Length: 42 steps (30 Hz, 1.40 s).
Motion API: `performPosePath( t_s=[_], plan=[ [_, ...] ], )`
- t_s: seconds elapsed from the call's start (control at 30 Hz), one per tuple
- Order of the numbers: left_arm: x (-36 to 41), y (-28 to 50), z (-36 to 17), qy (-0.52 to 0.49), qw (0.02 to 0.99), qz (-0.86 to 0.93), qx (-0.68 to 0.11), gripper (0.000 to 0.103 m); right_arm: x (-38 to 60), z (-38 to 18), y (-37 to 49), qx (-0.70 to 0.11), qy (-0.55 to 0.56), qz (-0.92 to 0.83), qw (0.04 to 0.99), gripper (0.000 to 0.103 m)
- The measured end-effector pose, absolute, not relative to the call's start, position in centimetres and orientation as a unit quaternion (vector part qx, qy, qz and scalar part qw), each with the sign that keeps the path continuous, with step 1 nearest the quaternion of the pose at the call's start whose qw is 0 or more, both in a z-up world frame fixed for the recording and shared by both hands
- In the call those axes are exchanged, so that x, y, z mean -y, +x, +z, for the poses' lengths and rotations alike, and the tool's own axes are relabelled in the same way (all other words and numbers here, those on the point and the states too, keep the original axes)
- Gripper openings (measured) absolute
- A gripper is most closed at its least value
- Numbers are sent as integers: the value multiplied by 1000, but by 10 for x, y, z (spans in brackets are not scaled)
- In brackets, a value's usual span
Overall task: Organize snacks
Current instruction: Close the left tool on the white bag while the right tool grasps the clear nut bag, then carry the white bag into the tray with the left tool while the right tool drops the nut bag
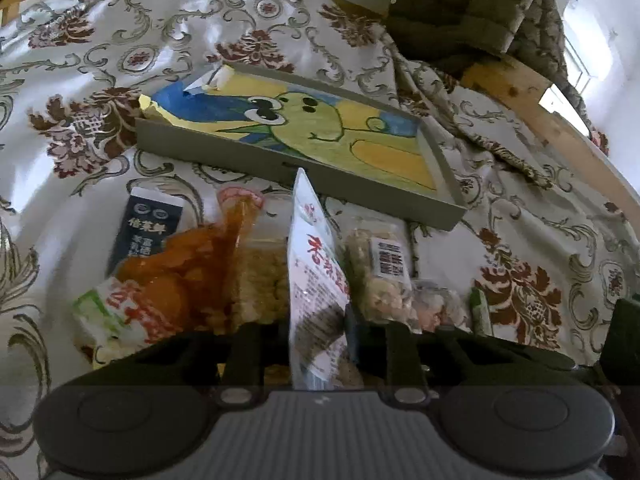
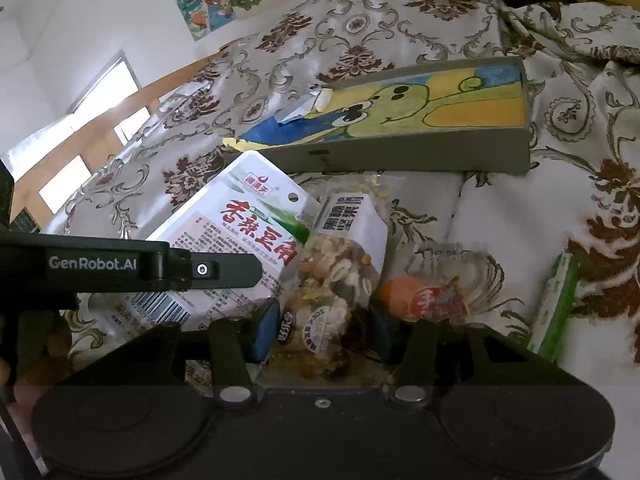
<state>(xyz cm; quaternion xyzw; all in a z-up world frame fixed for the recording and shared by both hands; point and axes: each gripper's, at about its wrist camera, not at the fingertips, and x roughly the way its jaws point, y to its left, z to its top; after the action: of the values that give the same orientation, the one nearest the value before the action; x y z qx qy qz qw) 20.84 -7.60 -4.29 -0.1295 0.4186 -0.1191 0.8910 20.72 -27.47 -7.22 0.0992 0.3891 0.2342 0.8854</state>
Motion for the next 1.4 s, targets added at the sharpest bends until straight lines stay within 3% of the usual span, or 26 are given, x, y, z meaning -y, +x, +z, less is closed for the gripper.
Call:
performPosePath(
  t_s=[0.23,1.07,1.4],
  plan=[
    [81,201,-30,-121,893,-117,-417,13,263,-61,195,-376,34,216,900,47],
    [84,176,8,-107,897,-85,-419,7,236,-39,147,-229,-211,176,934,45],
    [85,202,35,-132,913,-94,-373,7,251,-16,175,-183,-166,145,958,46]
  ],
)
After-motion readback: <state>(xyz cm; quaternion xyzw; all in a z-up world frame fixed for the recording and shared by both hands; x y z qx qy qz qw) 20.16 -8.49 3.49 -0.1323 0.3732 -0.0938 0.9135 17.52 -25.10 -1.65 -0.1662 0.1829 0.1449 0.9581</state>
